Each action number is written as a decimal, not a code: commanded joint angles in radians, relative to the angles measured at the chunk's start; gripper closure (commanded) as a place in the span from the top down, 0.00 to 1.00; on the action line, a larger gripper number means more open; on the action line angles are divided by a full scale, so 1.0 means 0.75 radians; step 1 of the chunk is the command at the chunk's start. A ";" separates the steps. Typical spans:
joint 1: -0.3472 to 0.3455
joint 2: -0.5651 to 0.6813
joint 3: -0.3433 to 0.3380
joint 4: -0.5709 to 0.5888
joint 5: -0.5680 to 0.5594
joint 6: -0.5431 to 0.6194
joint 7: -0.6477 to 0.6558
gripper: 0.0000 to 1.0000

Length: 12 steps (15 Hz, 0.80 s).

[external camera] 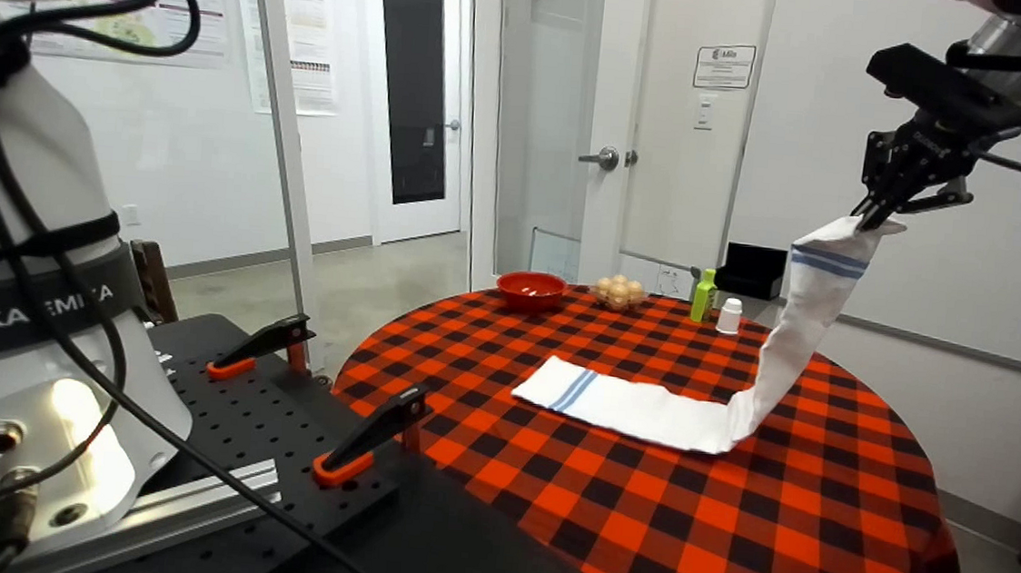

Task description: Fold the white towel two times over

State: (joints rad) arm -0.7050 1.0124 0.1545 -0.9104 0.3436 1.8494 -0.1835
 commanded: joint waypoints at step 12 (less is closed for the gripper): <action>0.151 -0.053 0.057 -0.221 -0.046 -0.166 -0.178 0.01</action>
State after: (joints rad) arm -0.5976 1.0207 0.1919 -0.9934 0.3302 1.7520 -0.2665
